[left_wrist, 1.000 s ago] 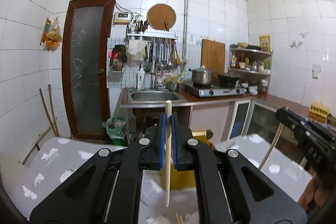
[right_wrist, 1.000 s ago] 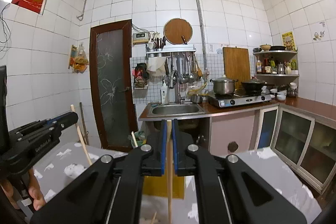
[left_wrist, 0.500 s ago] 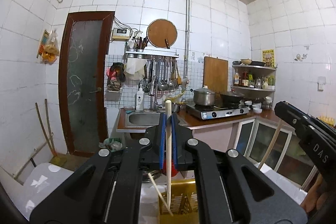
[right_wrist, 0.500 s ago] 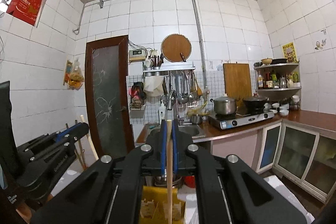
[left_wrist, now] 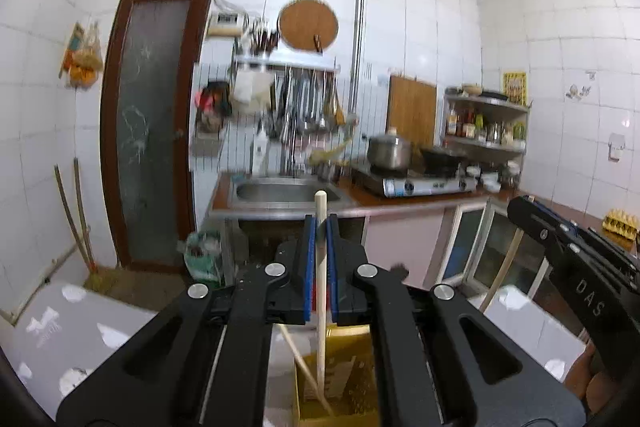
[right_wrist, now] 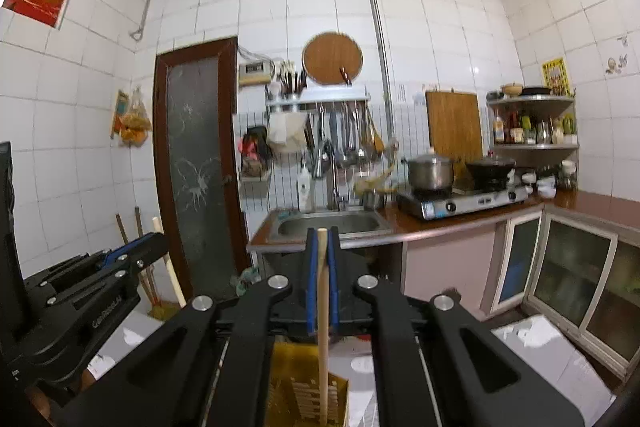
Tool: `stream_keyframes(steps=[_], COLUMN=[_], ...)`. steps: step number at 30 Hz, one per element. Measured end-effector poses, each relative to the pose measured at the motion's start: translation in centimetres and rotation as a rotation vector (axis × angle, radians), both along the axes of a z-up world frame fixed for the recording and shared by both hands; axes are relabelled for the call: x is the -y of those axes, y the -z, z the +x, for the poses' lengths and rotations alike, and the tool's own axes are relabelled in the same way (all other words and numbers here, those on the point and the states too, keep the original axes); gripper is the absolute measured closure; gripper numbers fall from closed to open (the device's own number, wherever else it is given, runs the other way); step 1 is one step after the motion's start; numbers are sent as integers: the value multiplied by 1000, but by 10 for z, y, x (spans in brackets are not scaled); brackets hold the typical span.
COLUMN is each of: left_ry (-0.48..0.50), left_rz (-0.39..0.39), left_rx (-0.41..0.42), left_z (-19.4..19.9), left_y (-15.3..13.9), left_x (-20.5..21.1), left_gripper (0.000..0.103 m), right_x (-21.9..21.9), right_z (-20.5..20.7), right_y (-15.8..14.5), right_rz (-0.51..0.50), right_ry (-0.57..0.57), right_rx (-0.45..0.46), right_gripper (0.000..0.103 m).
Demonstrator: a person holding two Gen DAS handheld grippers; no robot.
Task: Organize utensils
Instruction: 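Open both tools to release the chopsticks into the caddy, then withdraw both open tools back over the table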
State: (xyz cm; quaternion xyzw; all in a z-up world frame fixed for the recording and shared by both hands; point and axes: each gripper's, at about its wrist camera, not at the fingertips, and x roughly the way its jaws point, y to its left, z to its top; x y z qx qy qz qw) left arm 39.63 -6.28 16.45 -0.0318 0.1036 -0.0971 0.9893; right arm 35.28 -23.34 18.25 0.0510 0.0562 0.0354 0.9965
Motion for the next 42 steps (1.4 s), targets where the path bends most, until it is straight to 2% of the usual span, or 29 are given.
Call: stream_keyframes(steps=[7, 9, 10, 11, 12, 13, 15, 17, 19, 21, 22, 25, 29, 33, 38, 42], left_ry=[2, -8, -13, -15, -22, -38, -60, -64, -67, -79, -80, -77, -78, -80, -91, -81], left_rz=[7, 23, 27, 24, 15, 3, -6, 7, 13, 27, 35, 60, 52, 46, 116, 101], left_rx=[-129, -139, -144, -147, -145, -131, -93, -89, -95, -75, -67, -76, -120, -174, -232, -295], left_z=[12, 7, 2, 0, -6, -15, -34, -53, -72, -94, -104, -129, -152, -163, -171, -172], left_y=[38, 42, 41, 39, 36, 30, 21, 10, 2, -3, -5, -5, 7, 31, 73, 98], left_x=[-10, -11, -14, -16, -21, -27, -36, -46, -55, -60, -61, -64, -71, -76, -73, -76], left_gripper=[99, 97, 90, 83, 60, 39, 32, 27, 11, 5, 5, 5, 5, 5, 5, 5], right_x=[4, 8, 12, 15, 17, 22, 26, 31, 37, 41, 42, 43, 39, 29, 25, 26], right_z=[13, 11, 9, 7, 4, -5, -17, -33, -51, -69, -79, -103, -127, -145, -156, -157], right_y=[37, 41, 41, 42, 40, 38, 32, 26, 21, 18, 17, 20, 31, 52, 84, 110], right_rz=[-2, 13, 26, 32, 37, 46, 39, 34, 38, 37, 34, 37, 42, 19, 14, 31], right_ry=[-9, -8, -6, 0, 10, 24, 33, 42, 53, 63, 66, 72, 72, 64, 61, 67], right_rx=[-124, -144, -160, -171, -179, -175, -168, -176, -175, -172, -172, -185, -218, -265, -325, -370], right_gripper=[97, 96, 94, 78, 65, 47, 47, 47, 46, 39, 35, 31, 30, 30, 30, 30])
